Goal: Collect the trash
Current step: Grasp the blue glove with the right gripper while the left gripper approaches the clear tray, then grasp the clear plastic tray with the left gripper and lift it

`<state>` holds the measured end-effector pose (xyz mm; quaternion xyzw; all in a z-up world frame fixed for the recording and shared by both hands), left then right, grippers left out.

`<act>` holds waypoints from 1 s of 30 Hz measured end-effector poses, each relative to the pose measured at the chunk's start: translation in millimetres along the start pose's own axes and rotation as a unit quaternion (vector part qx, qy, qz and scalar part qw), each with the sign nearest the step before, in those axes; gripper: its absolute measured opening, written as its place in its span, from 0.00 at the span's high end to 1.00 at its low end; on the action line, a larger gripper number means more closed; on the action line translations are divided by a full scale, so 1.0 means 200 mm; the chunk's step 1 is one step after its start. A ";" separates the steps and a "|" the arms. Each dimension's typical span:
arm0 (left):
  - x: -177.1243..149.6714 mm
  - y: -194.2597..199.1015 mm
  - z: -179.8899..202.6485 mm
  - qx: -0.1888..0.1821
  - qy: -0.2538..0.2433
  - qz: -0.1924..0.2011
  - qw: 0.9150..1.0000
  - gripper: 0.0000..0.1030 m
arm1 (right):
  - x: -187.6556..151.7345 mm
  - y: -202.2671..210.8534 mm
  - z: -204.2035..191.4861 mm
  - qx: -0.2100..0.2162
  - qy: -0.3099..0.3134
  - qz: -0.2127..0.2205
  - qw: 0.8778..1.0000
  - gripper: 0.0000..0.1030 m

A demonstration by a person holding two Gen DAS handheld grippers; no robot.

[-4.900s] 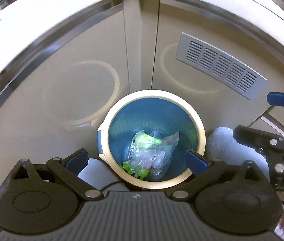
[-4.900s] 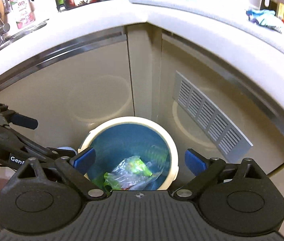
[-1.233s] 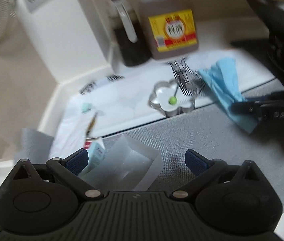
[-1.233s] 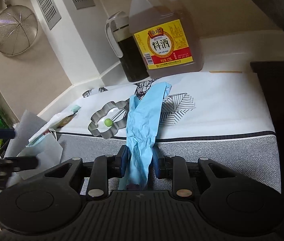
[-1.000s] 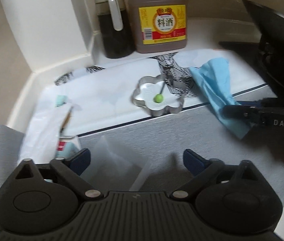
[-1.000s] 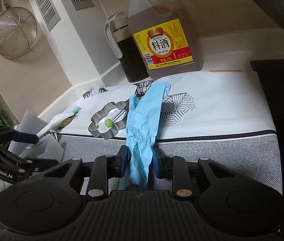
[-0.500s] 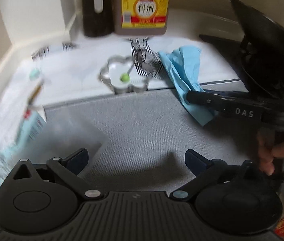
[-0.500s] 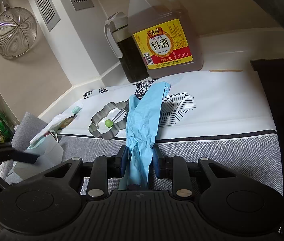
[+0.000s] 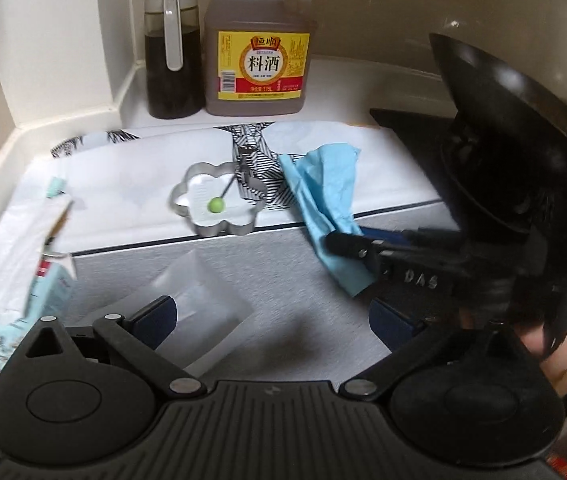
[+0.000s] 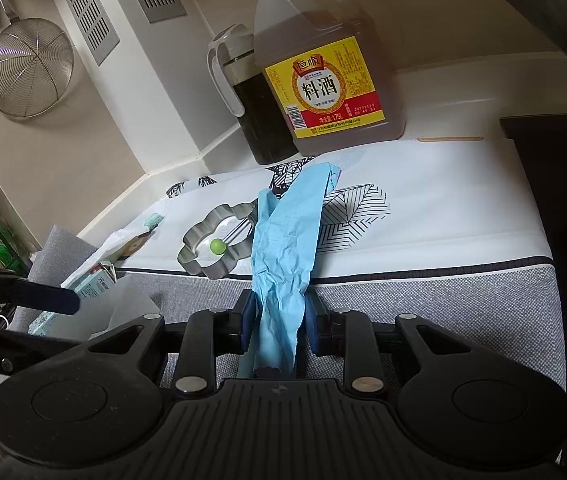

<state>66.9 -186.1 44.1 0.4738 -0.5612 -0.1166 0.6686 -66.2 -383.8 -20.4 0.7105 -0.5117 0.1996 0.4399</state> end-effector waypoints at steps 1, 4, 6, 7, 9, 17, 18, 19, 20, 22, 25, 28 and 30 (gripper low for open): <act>-0.01 0.02 -0.01 0.004 -0.008 0.007 1.000 0.01 | 0.00 0.00 0.00 0.000 0.001 0.000 1.000 0.72; -0.02 0.04 -0.04 0.022 -0.037 0.034 0.999 0.00 | 0.00 0.00 0.00 0.000 0.001 0.000 1.000 0.72; -0.03 0.01 -0.04 0.033 -0.064 0.031 0.997 0.00 | 0.00 0.00 0.00 0.000 0.001 0.000 1.000 0.72; -0.03 -0.03 -0.04 0.042 -0.077 0.020 0.996 0.00 | 0.00 0.00 0.00 0.000 0.001 0.000 1.000 0.72; -0.05 -0.11 -0.05 0.055 -0.092 -0.005 0.994 0.00 | 0.00 0.00 0.00 0.000 0.001 0.000 1.000 0.72; -0.07 -0.30 -0.11 0.068 -0.063 -0.034 0.995 0.00 | 0.00 -0.01 -0.01 0.004 0.005 0.000 1.000 0.65; -0.06 -0.30 -0.11 0.065 -0.055 -0.036 0.996 0.00 | 0.00 -0.01 -0.01 0.004 0.005 0.000 1.000 0.65; -0.06 -0.31 -0.11 0.062 -0.050 -0.036 0.996 0.00 | 0.00 -0.01 -0.01 0.004 0.005 0.000 1.000 0.64; -0.06 -0.30 -0.11 0.064 -0.048 -0.033 0.996 0.01 | 0.00 -0.01 -0.01 0.004 0.005 0.000 1.000 0.64; -0.07 -0.29 -0.09 0.054 -0.047 -0.026 0.997 0.14 | 0.00 -0.01 -0.01 0.002 0.008 -0.001 1.000 0.66; -0.06 -0.23 -0.09 0.038 -0.028 -0.014 0.999 0.64 | 0.00 -0.01 -0.01 0.007 0.008 -0.004 1.000 0.78; -0.06 -0.20 -0.06 0.038 -0.021 -0.012 0.999 0.81 | 0.00 -0.01 -0.02 0.012 0.008 -0.003 1.000 0.78; -0.08 -0.16 -0.04 0.042 -0.022 -0.008 0.999 0.84 | 0.00 -0.01 -0.01 0.014 0.006 -0.002 1.000 0.78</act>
Point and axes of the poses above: each gripper's, at about its wrist camera, not at the fingertips, and y roughly against the way its jaws point, z to its right, x to its top, the point moved 2 cm from there along -y, roughly the way its jaws point, and after that the axes turned 8 degrees about x, right-handed, at the moved point
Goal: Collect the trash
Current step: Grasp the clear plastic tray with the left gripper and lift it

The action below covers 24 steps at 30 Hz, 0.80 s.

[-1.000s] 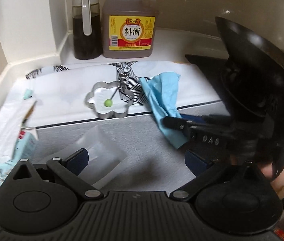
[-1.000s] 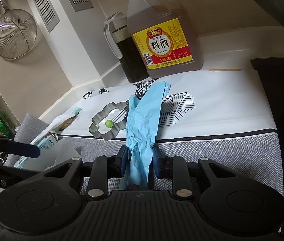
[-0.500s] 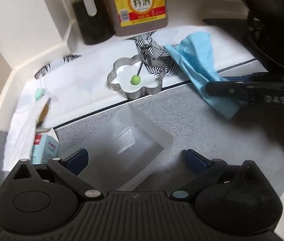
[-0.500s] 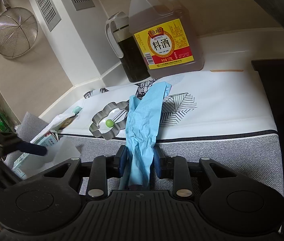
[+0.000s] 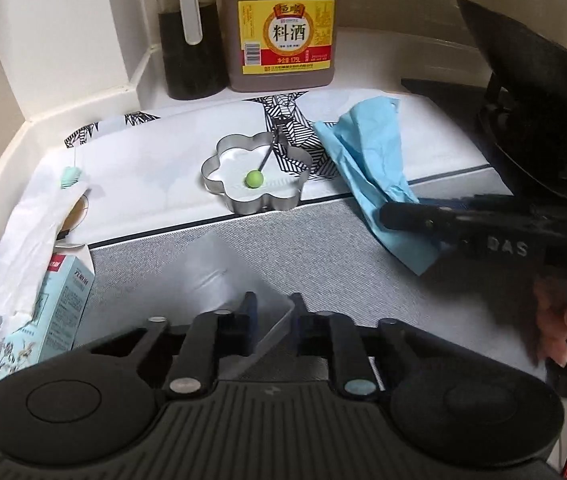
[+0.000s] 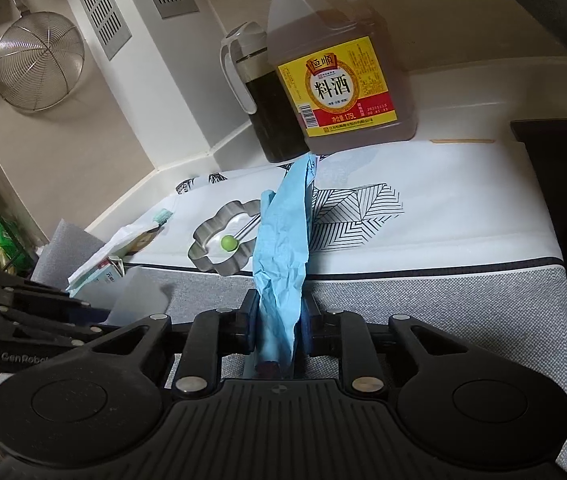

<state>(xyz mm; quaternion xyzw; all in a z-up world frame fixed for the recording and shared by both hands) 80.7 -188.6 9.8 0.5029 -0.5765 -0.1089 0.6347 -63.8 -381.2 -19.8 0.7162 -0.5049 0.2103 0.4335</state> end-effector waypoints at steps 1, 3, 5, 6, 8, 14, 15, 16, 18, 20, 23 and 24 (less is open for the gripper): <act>-0.01 0.03 0.01 -0.002 0.006 0.005 1.000 0.84 | 0.00 0.00 0.00 0.000 0.000 0.000 1.000 0.78; -0.02 0.09 0.02 -0.007 0.018 0.017 1.000 0.84 | 0.00 0.00 0.00 0.001 0.001 0.002 1.000 0.78; -0.04 0.15 0.03 -0.010 0.028 0.030 0.999 0.84 | 0.00 0.01 0.00 0.002 0.001 0.004 1.000 0.78; -0.05 0.19 0.03 -0.006 0.036 0.033 0.999 0.84 | 0.00 0.01 -0.01 0.003 0.002 0.006 1.000 0.78; -0.07 0.26 0.04 -0.001 0.049 0.043 0.998 0.84 | 0.00 0.02 -0.01 0.005 0.003 0.012 1.000 0.78; -0.20 0.54 0.08 0.041 0.068 0.059 0.995 0.84 | 0.01 0.05 -0.01 0.019 0.001 0.037 0.999 0.78; -0.24 0.60 0.10 0.043 0.069 0.063 0.995 0.84 | 0.01 0.05 -0.01 0.021 0.000 0.043 0.999 0.78; -0.29 0.66 0.11 0.047 0.071 0.068 0.994 0.84 | 0.02 0.06 -0.01 0.025 0.000 0.049 0.998 0.78; -0.38 0.78 0.15 0.054 0.077 0.075 0.993 0.84 | 0.02 0.07 -0.02 0.032 0.004 0.059 0.998 0.78; -0.49 0.91 0.19 0.064 0.089 0.082 0.991 0.84 | 0.02 0.08 -0.04 0.038 0.013 0.068 0.997 0.78; -0.66 1.09 0.24 0.080 0.112 0.086 0.987 0.84 | 0.01 0.12 -0.07 0.060 0.021 0.090 0.994 0.78; -0.72 1.15 0.26 0.088 0.114 0.088 0.986 0.84 | 0.00 0.13 -0.08 0.062 0.023 0.090 0.994 0.78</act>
Point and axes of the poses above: each gripper's, at about its wrist camera, not at the fingertips, and y roughly against the way its jaws point, z to its right, x to its top, the point moved 2 cm from there along -y, roughly the way its jaws point, and after that the axes turned 8 degrees about x, right-handed, at the moved point
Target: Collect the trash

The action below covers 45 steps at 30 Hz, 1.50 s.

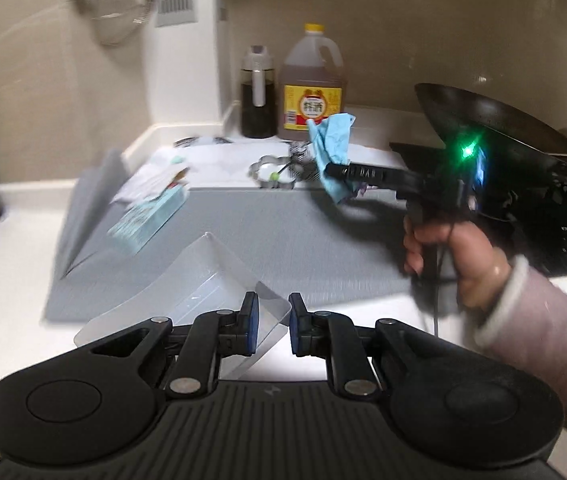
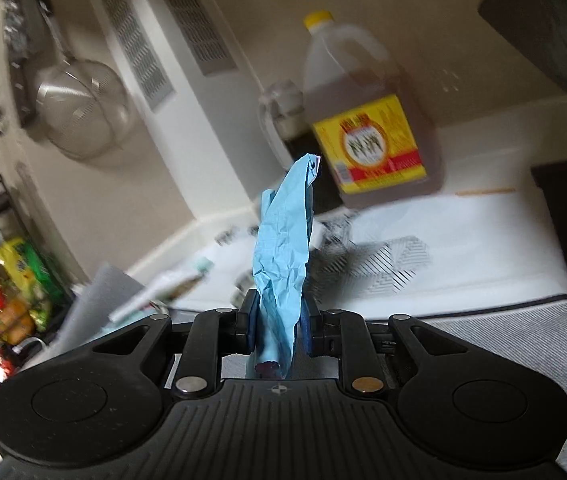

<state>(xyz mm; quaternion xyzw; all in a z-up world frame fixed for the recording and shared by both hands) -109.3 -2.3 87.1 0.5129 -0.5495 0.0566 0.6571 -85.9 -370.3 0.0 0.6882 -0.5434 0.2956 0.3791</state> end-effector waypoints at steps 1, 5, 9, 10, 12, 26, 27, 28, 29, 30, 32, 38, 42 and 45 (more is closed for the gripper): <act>-0.05 0.06 -0.01 0.003 -0.001 0.000 1.000 0.84 | -0.01 0.02 -0.03 0.001 0.004 -0.003 1.000 0.78; -0.26 0.24 -0.02 0.019 0.013 -0.008 1.000 0.84 | -0.04 0.24 -0.24 0.033 0.044 0.001 0.998 0.78; -0.46 0.32 -0.06 0.028 0.060 -0.017 0.998 0.84 | -0.12 0.53 -0.45 0.077 0.088 -0.005 0.993 0.78; -0.51 0.34 -0.06 0.031 0.070 -0.020 0.997 0.84 | -0.16 0.59 -0.50 0.090 0.091 -0.012 0.992 0.78; -0.60 0.36 -0.06 0.033 0.089 -0.031 0.995 0.84 | -0.24 0.71 -0.58 0.112 0.094 -0.035 0.989 0.78; -1.16 0.36 -0.01 0.066 0.168 -0.079 0.980 0.84 | -0.95 1.09 -0.90 0.137 0.144 -0.227 0.953 0.78; -1.18 0.36 0.00 0.067 0.170 -0.080 0.980 0.84 | -0.97 1.10 -0.92 0.134 0.152 -0.233 0.951 0.78; -1.20 0.35 0.01 0.069 0.171 -0.080 0.980 0.84 | -0.98 1.11 -0.94 0.132 0.160 -0.236 0.949 0.78; -1.22 0.35 0.01 0.070 0.172 -0.081 0.979 0.84 | -0.98 1.11 -0.95 0.131 0.168 -0.237 0.948 0.78; -1.23 0.35 0.02 0.068 0.173 -0.084 0.979 0.84 | -0.98 1.11 -0.97 0.131 0.174 -0.238 0.947 0.78; -1.25 0.35 0.01 0.064 0.176 -0.086 0.978 0.84 | -0.99 1.11 -1.00 0.132 0.181 -0.240 0.945 0.78; -1.28 0.35 0.00 0.068 0.180 -0.085 0.978 0.84 | -1.02 1.09 -1.04 0.133 0.200 -0.253 0.937 0.78; -1.29 0.35 0.01 0.067 0.176 -0.084 0.978 0.84 | -1.03 1.08 -1.06 0.134 0.206 -0.260 0.934 0.78; -1.28 0.34 0.02 0.068 0.175 -0.084 0.979 0.84 | -1.03 1.07 -1.05 0.133 0.210 -0.263 0.932 0.78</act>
Point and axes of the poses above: each gripper's, at about its wrist camera, not at the fingertips, and y roughly against the way its jaws point, z to its right, x to its top, the point moved 2 cm from there along -y, roughly the way its jaws point, and after that the axes turned 8 degrees about x, right-handed, at the moved point
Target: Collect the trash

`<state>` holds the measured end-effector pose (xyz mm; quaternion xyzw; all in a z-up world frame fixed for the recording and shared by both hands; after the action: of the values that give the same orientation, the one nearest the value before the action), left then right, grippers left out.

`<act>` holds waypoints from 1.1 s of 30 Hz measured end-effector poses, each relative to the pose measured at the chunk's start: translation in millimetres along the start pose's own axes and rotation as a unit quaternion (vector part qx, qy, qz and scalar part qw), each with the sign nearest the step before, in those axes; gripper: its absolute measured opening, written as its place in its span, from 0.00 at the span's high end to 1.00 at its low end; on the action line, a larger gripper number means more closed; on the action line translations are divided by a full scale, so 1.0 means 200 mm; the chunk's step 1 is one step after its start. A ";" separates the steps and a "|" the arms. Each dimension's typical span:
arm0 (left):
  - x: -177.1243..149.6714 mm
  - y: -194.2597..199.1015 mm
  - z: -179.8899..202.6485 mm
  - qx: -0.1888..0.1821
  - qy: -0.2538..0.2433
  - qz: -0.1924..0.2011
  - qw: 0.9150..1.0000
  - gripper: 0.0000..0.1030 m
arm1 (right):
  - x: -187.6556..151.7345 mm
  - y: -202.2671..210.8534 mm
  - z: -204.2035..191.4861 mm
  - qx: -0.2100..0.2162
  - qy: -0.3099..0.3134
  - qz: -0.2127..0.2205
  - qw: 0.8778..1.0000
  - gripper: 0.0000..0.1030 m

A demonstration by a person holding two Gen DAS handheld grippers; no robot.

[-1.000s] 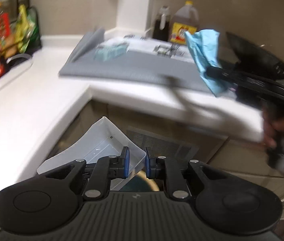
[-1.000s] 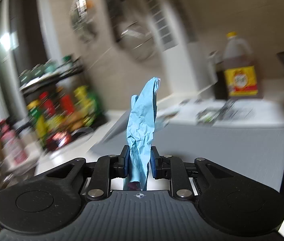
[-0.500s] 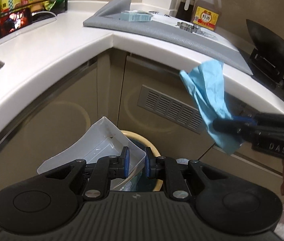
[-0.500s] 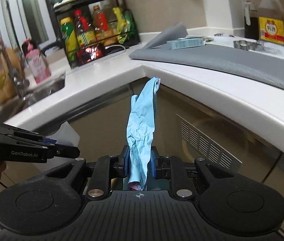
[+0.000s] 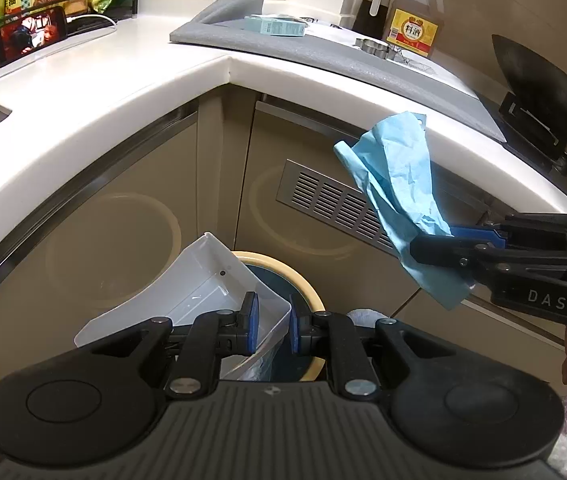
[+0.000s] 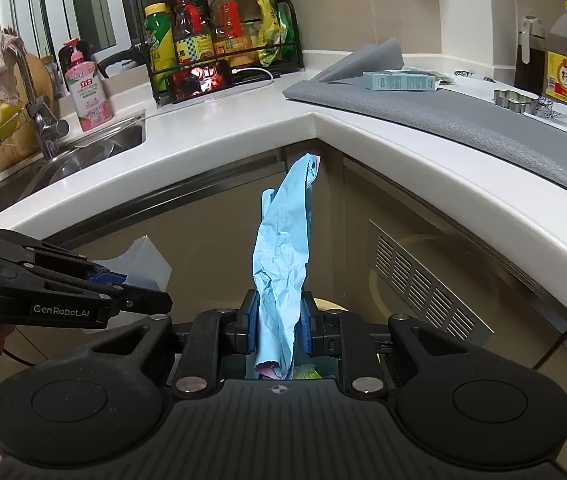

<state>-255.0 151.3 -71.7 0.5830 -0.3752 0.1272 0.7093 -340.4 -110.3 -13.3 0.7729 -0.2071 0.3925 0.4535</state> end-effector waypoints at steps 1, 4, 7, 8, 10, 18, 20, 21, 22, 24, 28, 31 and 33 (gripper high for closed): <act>0.00 0.00 0.00 0.000 0.000 -0.001 1.000 0.84 | 0.00 0.00 0.00 0.000 0.000 -0.001 1.000 0.78; 0.00 -0.01 0.00 0.000 -0.001 -0.002 1.000 0.84 | 0.00 -0.01 0.00 0.000 -0.001 -0.003 1.000 0.78; 0.00 -0.02 0.00 -0.001 -0.001 -0.005 1.000 0.84 | 0.00 -0.02 0.01 -0.001 -0.002 -0.006 1.000 0.78; 0.00 -0.02 0.01 -0.001 -0.001 -0.006 1.000 0.84 | 0.00 -0.03 0.01 -0.002 -0.003 -0.007 1.000 0.78; 0.00 -0.02 0.00 -0.002 -0.002 -0.008 1.000 0.84 | 0.00 -0.03 0.01 -0.002 -0.003 -0.009 1.000 0.78; 0.00 -0.06 -0.01 -0.008 0.001 -0.018 1.000 0.84 | 0.00 -0.07 0.01 -0.002 -0.001 -0.020 1.000 0.78; 0.00 -0.06 -0.01 -0.010 0.002 -0.021 1.000 0.84 | 0.00 -0.08 0.01 -0.003 -0.001 -0.023 1.000 0.78; -0.01 -0.07 -0.02 -0.010 0.002 -0.022 1.000 0.84 | 0.00 -0.08 0.01 -0.002 0.000 -0.025 1.000 0.78; -0.01 -0.07 -0.02 -0.010 0.003 -0.023 1.000 0.84 | 0.00 -0.09 0.01 -0.002 0.001 -0.027 1.000 0.78; 0.00 -0.08 -0.03 -0.012 0.005 -0.026 1.000 0.84 | 0.00 -0.10 0.01 -0.003 0.002 -0.031 1.000 0.78; 0.00 -0.11 -0.04 -0.017 0.009 -0.032 0.999 0.84 | 0.00 -0.13 0.02 -0.005 0.005 -0.038 0.999 0.78; 0.00 -0.14 -0.05 -0.020 0.013 -0.036 0.999 0.84 | 0.00 -0.16 0.03 -0.011 0.005 -0.044 0.999 0.78; 0.00 -0.18 -0.06 -0.023 0.019 -0.041 0.999 0.84 | 0.00 -0.19 0.05 -0.013 0.001 -0.050 0.999 0.78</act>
<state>-228.3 151.9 -97.9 0.5788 -0.3401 0.1008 0.7343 -310.4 -98.8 -35.9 0.7757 -0.1729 0.3673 0.4832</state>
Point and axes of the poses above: each gripper's, at about its wrist camera, not at the fingertips, and y roughly against the way its jaws point, z to its right, x to its top, the point moved 2 cm from there along -y, roughly the way its jaws point, and after that the axes turned 8 degrees about x, right-handed, at the moved point
